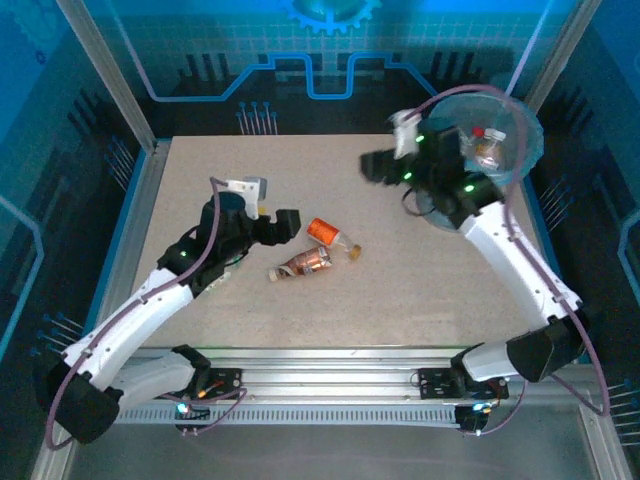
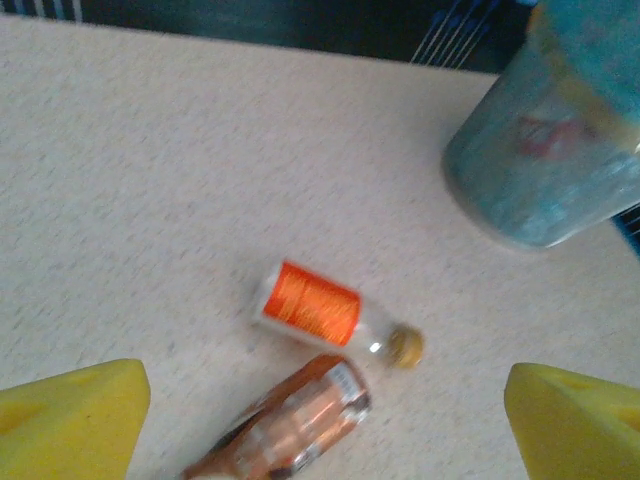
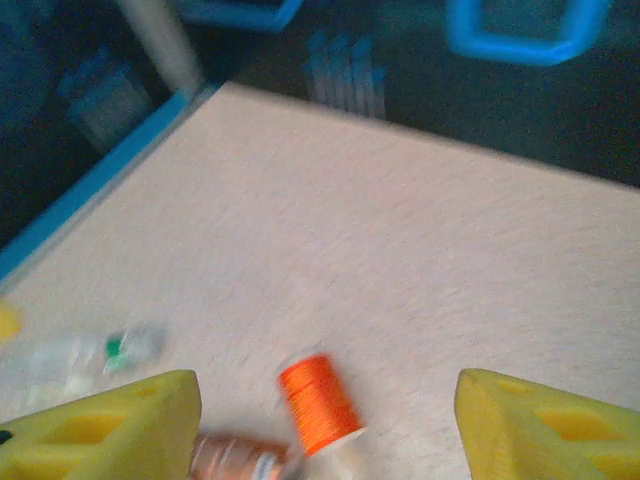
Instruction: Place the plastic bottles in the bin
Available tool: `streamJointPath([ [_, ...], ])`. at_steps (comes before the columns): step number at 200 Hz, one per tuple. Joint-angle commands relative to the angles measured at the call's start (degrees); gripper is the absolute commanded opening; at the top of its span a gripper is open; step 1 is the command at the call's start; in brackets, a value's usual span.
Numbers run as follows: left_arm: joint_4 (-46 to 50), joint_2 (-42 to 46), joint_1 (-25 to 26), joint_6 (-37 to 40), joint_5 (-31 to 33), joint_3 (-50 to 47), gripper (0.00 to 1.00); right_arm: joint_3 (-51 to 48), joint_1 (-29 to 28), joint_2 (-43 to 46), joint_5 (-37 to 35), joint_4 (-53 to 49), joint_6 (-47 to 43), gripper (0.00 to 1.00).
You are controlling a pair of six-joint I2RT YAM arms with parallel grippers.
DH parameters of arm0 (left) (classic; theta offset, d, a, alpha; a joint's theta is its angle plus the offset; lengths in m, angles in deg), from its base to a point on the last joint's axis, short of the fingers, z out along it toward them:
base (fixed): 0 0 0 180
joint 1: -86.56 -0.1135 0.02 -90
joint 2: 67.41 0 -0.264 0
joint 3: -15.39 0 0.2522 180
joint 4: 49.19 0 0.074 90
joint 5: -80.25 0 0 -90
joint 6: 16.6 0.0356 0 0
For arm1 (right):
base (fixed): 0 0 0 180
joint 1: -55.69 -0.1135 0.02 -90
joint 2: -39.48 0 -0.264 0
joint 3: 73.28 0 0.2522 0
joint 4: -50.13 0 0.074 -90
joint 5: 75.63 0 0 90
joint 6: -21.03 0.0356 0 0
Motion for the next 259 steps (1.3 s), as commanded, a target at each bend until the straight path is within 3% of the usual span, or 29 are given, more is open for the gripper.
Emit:
streamJointPath([
  [1,5.1,2.5,-0.6,0.0,2.8,-4.3,0.93,-1.8,-5.6,-4.7,1.3,0.5,-9.1,0.69],
  [54,2.3,3.2,-0.6,-4.4,2.4,-12.2,0.93,3.4,-11.3,-20.4,-7.2,-7.8,-10.7,0.71],
  [148,-0.2,1.5,-0.8,-6.0,2.1,-13.7,0.93,21.0,-10.1,-42.9,-11.2,-20.9,-3.9,0.73],
  [216,-0.8,1.4,-0.8,-6.6,1.9,-14.2,0.93,22.5,-7.9,-47.2,-11.6,-24.1,-0.6,0.74],
  [259,-1.0,1.4,-0.8,-6.6,1.9,-13.9,0.93,20.3,-6.8,-44.1,-11.4,-22.8,-0.2,0.64],
])
